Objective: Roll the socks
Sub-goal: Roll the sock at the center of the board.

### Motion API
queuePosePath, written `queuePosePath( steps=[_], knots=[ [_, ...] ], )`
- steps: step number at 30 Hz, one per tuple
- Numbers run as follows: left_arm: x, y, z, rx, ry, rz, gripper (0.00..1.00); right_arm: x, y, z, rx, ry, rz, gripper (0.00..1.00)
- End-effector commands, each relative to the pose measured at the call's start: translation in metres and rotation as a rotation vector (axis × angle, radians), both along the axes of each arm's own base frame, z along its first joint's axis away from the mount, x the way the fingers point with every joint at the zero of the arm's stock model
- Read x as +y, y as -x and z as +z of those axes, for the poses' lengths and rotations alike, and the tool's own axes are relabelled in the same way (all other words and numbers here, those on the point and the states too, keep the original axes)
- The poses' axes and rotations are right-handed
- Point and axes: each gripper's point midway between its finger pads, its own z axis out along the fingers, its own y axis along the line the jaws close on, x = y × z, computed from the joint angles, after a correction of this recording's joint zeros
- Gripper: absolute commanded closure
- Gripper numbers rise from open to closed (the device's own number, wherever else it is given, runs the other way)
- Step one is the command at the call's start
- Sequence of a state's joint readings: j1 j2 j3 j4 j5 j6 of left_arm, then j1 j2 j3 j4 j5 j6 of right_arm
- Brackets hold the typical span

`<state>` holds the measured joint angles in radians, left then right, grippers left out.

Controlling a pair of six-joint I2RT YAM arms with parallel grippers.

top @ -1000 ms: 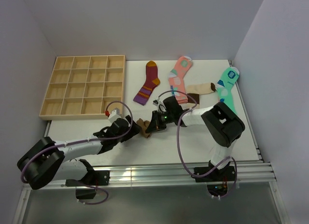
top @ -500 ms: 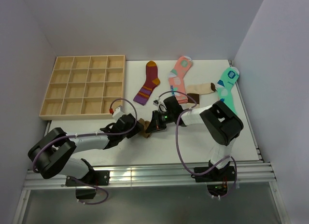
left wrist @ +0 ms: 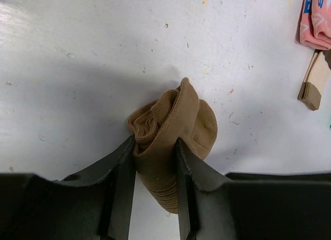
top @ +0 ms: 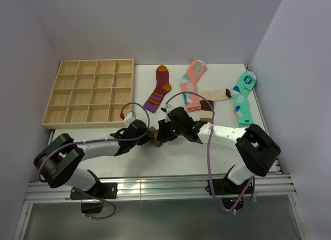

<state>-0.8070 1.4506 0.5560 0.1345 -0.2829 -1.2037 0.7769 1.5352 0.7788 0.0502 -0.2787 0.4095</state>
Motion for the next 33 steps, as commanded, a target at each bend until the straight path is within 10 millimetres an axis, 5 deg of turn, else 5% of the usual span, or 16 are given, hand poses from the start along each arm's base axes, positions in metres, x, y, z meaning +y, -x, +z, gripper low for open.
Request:
queuePosePath(
  steps=[1, 7, 21, 33],
  knots=[
    [0.017, 0.017, -0.025, 0.083, -0.139, -0.045, 0.69, -0.016, -0.013, 0.008, -0.21, 0.138, -0.055, 0.52],
    [0.017, 0.018, -0.022, 0.089, -0.159, -0.066, 0.69, -0.006, -0.003, 0.024, -0.374, 0.151, -0.006, 0.48],
    [0.016, 0.02, -0.02, 0.093, -0.158, -0.08, 0.7, 0.026, 0.016, 0.011, -0.431, 0.191, 0.123, 0.47],
    [0.012, 0.021, -0.015, 0.084, -0.141, -0.101, 0.7, 0.011, 0.014, -0.044, -0.337, 0.385, 0.086, 0.48]
  ],
)
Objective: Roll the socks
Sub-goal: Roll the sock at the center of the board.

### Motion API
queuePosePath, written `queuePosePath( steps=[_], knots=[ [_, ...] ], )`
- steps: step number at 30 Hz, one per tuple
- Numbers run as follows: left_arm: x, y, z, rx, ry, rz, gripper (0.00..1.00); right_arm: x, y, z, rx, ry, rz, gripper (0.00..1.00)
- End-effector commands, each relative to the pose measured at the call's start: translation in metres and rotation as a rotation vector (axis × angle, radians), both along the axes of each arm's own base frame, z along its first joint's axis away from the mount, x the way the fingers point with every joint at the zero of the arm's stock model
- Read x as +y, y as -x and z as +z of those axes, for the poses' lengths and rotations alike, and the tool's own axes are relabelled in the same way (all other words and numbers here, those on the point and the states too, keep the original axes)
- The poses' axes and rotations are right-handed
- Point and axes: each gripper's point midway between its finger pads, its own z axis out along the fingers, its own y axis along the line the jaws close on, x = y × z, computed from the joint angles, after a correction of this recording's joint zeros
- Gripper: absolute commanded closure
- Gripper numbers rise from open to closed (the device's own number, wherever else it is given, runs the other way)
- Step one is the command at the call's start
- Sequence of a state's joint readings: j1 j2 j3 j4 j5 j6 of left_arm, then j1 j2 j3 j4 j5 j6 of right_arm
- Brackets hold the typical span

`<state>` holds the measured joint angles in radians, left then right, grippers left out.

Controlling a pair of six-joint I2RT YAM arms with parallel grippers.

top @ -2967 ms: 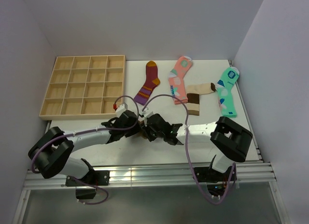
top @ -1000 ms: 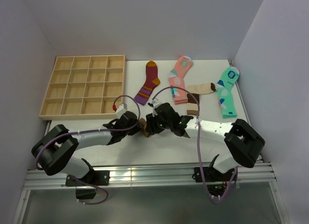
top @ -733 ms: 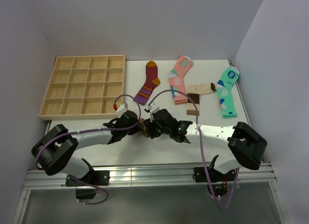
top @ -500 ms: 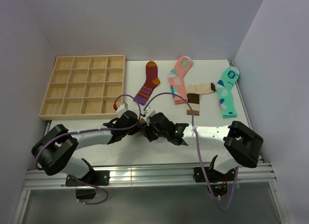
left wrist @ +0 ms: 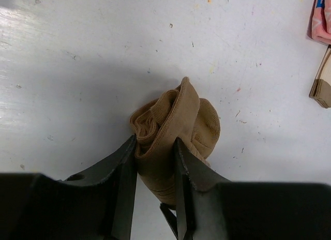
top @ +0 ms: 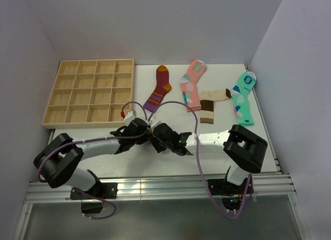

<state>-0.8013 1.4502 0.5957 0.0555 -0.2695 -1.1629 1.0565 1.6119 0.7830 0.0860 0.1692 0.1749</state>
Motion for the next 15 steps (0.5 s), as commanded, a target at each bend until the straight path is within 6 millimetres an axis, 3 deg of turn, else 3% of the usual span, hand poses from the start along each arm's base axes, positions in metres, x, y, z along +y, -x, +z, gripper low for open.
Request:
queuePosePath(
  steps=[1, 5, 9, 11, 15],
  knots=[
    [0.01, 0.019, -0.015, 0.062, -0.091, -0.07, 0.7, -0.006, -0.002, -0.02, 0.022, 0.082, -0.039, 0.48],
    [0.007, 0.02, -0.013, 0.058, -0.081, -0.088, 0.7, -0.013, -0.002, -0.035, 0.053, 0.142, -0.078, 0.53],
    [0.008, 0.02, -0.011, 0.053, -0.079, -0.088, 0.68, -0.018, -0.002, -0.046, 0.076, 0.184, -0.103, 0.89],
    [0.009, 0.02, -0.009, 0.045, -0.078, -0.083, 0.64, -0.019, 0.002, -0.048, 0.102, 0.18, -0.109, 1.0],
    [0.012, 0.019, -0.003, 0.024, -0.071, -0.067, 0.47, -0.016, 0.011, -0.042, 0.195, 0.102, -0.108, 1.0]
  ],
)
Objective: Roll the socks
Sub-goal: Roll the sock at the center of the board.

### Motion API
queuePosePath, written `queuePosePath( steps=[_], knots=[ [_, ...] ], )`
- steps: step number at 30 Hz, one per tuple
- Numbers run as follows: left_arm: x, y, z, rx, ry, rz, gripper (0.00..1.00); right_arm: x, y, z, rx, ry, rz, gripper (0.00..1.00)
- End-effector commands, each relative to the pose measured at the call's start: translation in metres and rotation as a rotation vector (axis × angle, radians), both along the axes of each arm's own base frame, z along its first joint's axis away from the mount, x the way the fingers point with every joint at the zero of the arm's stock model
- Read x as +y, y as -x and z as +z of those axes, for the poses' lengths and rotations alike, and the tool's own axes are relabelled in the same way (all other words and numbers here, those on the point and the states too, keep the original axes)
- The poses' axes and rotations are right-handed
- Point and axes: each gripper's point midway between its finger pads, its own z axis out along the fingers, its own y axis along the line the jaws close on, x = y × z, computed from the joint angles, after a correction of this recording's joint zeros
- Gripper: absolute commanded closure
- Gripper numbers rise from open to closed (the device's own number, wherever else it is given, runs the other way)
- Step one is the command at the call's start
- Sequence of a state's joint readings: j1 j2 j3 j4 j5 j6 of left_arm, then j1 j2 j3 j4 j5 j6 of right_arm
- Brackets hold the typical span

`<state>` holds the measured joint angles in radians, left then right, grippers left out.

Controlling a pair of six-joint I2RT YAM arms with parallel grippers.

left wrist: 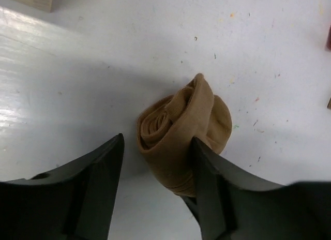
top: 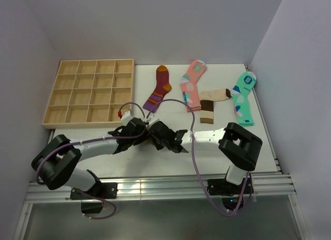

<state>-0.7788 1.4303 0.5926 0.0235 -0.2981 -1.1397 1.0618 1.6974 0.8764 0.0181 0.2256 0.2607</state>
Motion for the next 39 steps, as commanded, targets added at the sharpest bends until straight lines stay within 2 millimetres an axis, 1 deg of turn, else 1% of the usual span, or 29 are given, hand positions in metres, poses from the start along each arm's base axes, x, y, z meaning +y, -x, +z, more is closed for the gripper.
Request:
queuePosePath(
  steps=[1, 2, 3, 4, 5, 6, 7, 8, 9, 10, 11, 12, 13, 15, 16, 17, 20, 21, 23, 24, 27, 32, 37, 39],
  knots=[
    [-0.001, 0.024, -0.003, 0.035, -0.03, -0.088, 0.39, -0.024, 0.022, -0.033, 0.192, 0.05, -0.018, 1.0],
    [0.0, 0.022, 0.002, 0.022, -0.019, -0.075, 0.36, -0.022, 0.025, -0.032, 0.233, 0.018, -0.026, 1.0],
    [0.003, 0.023, 0.002, 0.019, -0.02, -0.064, 0.31, -0.022, 0.028, -0.029, 0.297, -0.021, -0.02, 1.0],
    [0.003, 0.022, 0.008, 0.004, -0.001, -0.055, 0.28, -0.02, 0.03, -0.027, 0.338, -0.053, -0.016, 1.0],
    [0.006, 0.021, 0.011, -0.008, 0.002, -0.037, 0.26, -0.019, 0.032, -0.025, 0.382, -0.086, -0.024, 1.0],
    [0.009, 0.022, 0.01, -0.013, 0.003, -0.026, 0.22, -0.016, 0.036, -0.02, 0.454, -0.146, 0.0, 1.0],
    [0.009, 0.021, 0.018, -0.035, 0.033, -0.013, 0.2, -0.016, 0.037, -0.018, 0.498, -0.177, -0.011, 1.0],
    [0.01, 0.02, 0.021, -0.046, 0.044, -0.003, 0.19, -0.015, 0.037, -0.017, 0.531, -0.203, -0.012, 1.0],
    [0.014, 0.022, 0.02, -0.051, 0.05, 0.006, 0.17, -0.018, 0.032, -0.015, 0.566, -0.238, -0.025, 1.0],
    [0.013, 0.021, 0.029, -0.075, 0.082, 0.017, 0.16, -0.014, 0.037, -0.012, 0.629, -0.281, -0.012, 1.0],
    [0.014, 0.022, 0.029, -0.085, 0.098, 0.019, 0.16, -0.013, 0.037, -0.01, 0.661, -0.309, -0.009, 1.0],
    [0.014, 0.022, 0.033, -0.099, 0.115, 0.022, 0.15, -0.013, 0.03, -0.007, 0.671, -0.349, -0.013, 1.0],
    [0.013, 0.02, 0.04, -0.123, 0.139, 0.024, 0.15, -0.012, 0.038, -0.004, 0.737, -0.379, -0.003, 1.0],
    [0.014, 0.023, 0.039, -0.129, 0.15, 0.019, 0.15, -0.006, 0.033, 0.004, 0.754, -0.449, 0.014, 1.0],
    [0.013, 0.023, 0.041, -0.136, 0.159, 0.012, 0.15, -0.007, 0.034, 0.007, 0.805, -0.485, 0.013, 1.0],
    [0.011, 0.023, 0.042, -0.145, 0.17, 0.006, 0.15, -0.007, 0.032, 0.007, 0.82, -0.502, 0.008, 1.0],
    [0.007, 0.023, 0.039, -0.133, 0.173, -0.011, 0.16, -0.012, 0.024, 0.003, 0.859, -0.525, -0.024, 1.0],
    [0.005, 0.023, 0.033, -0.12, 0.163, -0.014, 0.16, -0.011, 0.022, 0.002, 0.864, -0.533, -0.024, 1.0],
    [0.002, 0.023, 0.03, -0.104, 0.162, -0.021, 0.17, -0.013, 0.02, 0.001, 0.906, -0.56, -0.046, 1.0],
    [0.001, 0.023, 0.025, -0.09, 0.155, -0.02, 0.17, -0.013, 0.016, 0.002, 0.91, -0.58, -0.057, 1.0],
    [-0.001, 0.023, 0.018, -0.066, 0.159, -0.014, 0.17, -0.017, 0.011, -0.001, 0.927, -0.604, -0.085, 1.0],
    [-0.005, 0.022, 0.015, -0.053, 0.163, -0.013, 0.18, -0.02, 0.007, -0.006, 0.962, -0.637, -0.121, 1.0],
    [-0.009, 0.019, 0.013, -0.054, 0.17, -0.016, 0.18, -0.024, 0.009, -0.015, 1.0, -0.649, -0.15, 1.0],
    [-0.009, 0.019, 0.008, -0.042, 0.153, -0.015, 0.19, -0.026, 0.008, -0.018, 0.989, -0.632, -0.152, 1.0]
  ],
)
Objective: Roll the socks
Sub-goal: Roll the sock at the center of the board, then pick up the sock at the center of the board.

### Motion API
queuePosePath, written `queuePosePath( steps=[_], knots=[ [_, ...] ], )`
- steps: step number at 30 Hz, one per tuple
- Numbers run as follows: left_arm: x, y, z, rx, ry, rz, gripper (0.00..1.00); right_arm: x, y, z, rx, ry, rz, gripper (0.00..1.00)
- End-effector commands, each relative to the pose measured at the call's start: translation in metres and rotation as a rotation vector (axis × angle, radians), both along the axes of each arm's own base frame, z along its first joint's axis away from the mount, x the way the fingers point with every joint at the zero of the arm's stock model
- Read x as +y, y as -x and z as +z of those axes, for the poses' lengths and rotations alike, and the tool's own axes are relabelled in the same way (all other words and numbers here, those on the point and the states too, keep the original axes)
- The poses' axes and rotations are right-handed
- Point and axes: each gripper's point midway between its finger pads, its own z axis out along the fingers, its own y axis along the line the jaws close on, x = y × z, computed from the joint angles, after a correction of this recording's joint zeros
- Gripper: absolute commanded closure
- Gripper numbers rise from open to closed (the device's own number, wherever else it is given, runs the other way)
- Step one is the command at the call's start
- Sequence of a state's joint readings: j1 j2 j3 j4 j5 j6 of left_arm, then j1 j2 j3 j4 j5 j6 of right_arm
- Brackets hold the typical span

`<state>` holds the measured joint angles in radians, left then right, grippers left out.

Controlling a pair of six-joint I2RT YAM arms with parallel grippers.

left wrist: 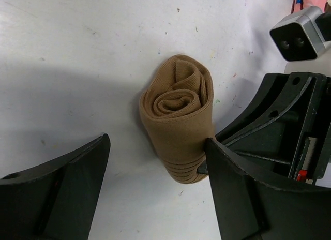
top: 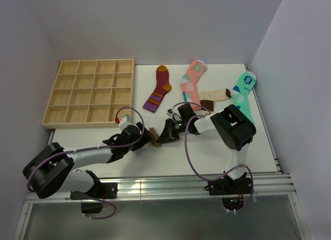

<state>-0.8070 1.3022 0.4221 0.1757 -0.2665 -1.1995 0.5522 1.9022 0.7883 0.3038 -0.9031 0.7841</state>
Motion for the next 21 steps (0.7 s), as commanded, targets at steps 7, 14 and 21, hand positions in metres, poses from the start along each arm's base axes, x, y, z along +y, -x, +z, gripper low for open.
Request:
queuePosePath(
  steps=[7, 14, 21],
  knots=[
    [-0.011, -0.007, -0.008, 0.031, -0.012, 0.002, 0.27, -0.016, 0.0, -0.022, -0.043, 0.143, -0.012, 1.0],
    [-0.013, -0.006, -0.022, 0.079, -0.057, -0.006, 0.43, -0.012, 0.0, -0.016, -0.168, 0.206, 0.017, 0.88],
    [-0.011, -0.003, -0.031, 0.113, -0.087, -0.012, 0.55, -0.013, -0.011, 0.002, -0.412, 0.302, 0.003, 0.65]
  ],
)
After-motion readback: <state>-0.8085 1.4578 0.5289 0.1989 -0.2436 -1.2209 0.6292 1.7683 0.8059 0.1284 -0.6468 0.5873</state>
